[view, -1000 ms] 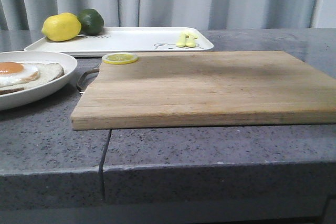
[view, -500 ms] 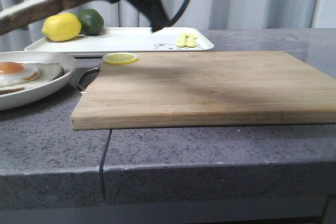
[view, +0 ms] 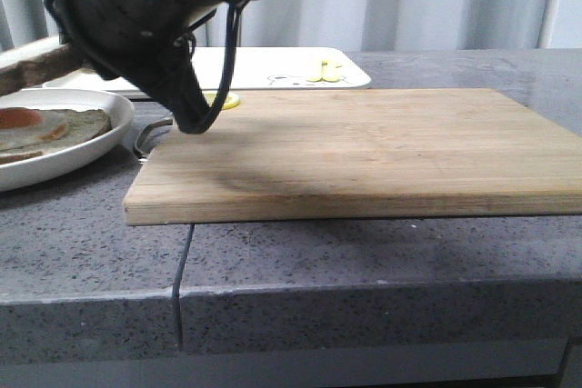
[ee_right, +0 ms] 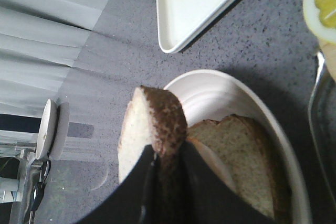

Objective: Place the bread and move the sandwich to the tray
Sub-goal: 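Lower the bread onto the fried egg toast and open the right gripper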

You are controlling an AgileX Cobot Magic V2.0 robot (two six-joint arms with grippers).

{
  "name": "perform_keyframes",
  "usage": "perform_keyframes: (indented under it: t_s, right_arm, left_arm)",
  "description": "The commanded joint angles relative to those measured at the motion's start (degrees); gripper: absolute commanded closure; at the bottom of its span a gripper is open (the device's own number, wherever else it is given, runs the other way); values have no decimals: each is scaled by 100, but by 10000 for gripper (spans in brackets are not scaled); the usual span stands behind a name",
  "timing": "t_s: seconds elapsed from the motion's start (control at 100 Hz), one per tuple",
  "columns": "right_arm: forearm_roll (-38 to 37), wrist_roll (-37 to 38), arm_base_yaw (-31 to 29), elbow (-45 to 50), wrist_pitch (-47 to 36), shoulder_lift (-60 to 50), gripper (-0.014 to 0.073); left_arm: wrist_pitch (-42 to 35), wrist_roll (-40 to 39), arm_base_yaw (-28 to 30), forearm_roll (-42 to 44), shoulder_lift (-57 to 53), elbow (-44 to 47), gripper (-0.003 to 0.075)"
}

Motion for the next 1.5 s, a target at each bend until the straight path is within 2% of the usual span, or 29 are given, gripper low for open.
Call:
perform_keyframes:
  t_s: [0.0,0.7,0.8,1.01,1.38,1.49]
  right_arm:
    - [-115,16,59,-217,-473,-272,655]
    - [-22,-25,88,-205,-354,-47,643]
    - [-22,-54,88,-198,-349,-47,596]
    - [-22,-60,88,-198,-360,-47,434]
    - [-22,-191,83,-198,-572,-53,400]
    - [-22,-205,83,-198,-633,-53,314]
  left_arm:
    - [-262,19,-36,-141,18,-204,363]
    - [-262,19,-36,-141,18,-204,363]
    - [-262,19,-36,-141,18,-204,363]
    - [-248,19,-36,-141,18,-204,363]
    - [-217,19,-36,-141,18,-204,363]
    - [-217,19,-36,-141,18,-204,363]
